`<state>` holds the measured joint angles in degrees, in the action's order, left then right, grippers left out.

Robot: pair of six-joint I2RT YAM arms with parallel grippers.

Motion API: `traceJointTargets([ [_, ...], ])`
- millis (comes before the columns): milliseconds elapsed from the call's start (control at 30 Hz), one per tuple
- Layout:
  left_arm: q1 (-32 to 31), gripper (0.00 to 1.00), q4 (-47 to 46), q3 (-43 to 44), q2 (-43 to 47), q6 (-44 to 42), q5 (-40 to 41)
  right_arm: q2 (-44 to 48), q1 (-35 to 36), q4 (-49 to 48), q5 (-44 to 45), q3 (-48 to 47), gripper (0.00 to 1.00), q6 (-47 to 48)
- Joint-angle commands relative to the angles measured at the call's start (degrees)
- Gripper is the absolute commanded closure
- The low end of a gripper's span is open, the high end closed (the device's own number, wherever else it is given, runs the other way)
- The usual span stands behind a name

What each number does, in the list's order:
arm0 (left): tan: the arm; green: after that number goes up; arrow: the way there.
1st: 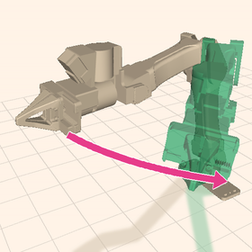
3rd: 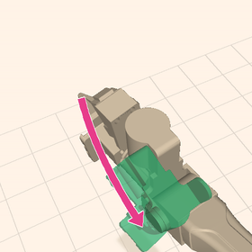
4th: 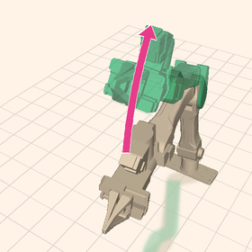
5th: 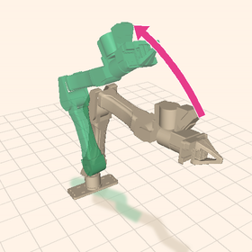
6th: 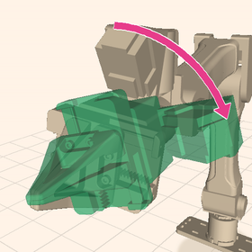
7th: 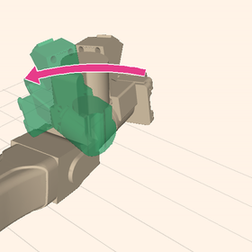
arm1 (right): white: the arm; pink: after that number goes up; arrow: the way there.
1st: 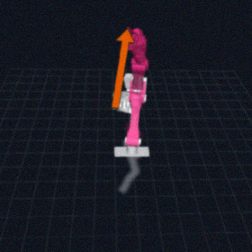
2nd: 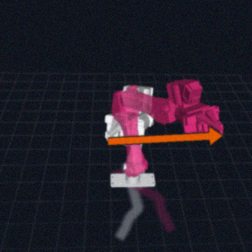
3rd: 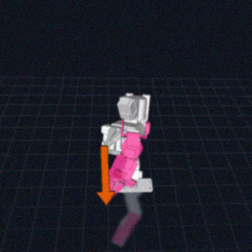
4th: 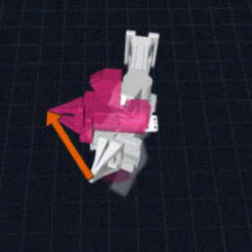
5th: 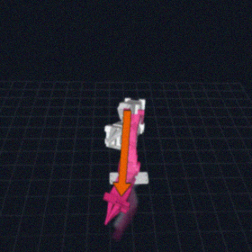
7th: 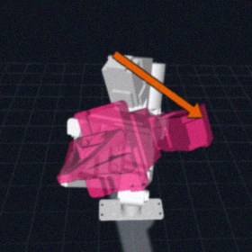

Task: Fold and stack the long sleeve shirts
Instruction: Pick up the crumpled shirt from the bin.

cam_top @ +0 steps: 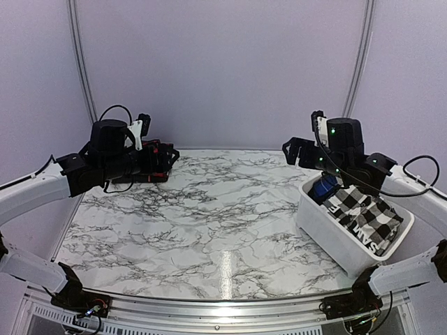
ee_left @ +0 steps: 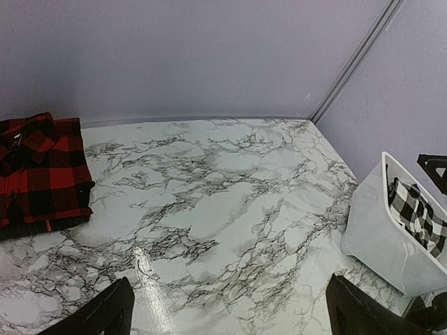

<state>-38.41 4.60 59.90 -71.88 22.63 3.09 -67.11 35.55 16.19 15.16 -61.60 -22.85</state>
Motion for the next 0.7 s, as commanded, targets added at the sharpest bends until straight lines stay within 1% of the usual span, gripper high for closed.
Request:
traceJointTargets([
  [0, 0.01, 0.01, 0.39, 1.62, -0.57, -1.13, 0.17, 0.38, -3.9, 7.72, 3.33, -2.32, 0.02, -3.35],
  [67, 0.01, 0.01, 0.41, 1.55, -0.6, -1.08, 0.12, 0.02, -6.08, 12.47, 4.95, -2.71, 0.01, -5.15],
  [167, 0.01, 0.01, 0.41, 1.41, -0.57, -1.17, 0.12, 1.13, -8.03, 18.38, 10.11, -1.62, 0.02, -8.22],
  [333, 0.01, 0.01, 0.58, 1.45, -0.63, -1.6, 0.15, 7.09, -13.06, 22.9, 13.22, 3.35, 0.05, -12.64],
  [500, 0.01, 0.01, 0.58, 1.61, -0.87, -1.58, -0.23, 12.79, -19.25, 24.42, 10.88, 8.77, 0.09, -14.11],
  [667, 0.01, 0.01, 0.56, 1.84, -1.33, -1.7, -0.77, 14.26, -25.1, 24.73, 5.36, 13.88, 0.12, -16.54],
])
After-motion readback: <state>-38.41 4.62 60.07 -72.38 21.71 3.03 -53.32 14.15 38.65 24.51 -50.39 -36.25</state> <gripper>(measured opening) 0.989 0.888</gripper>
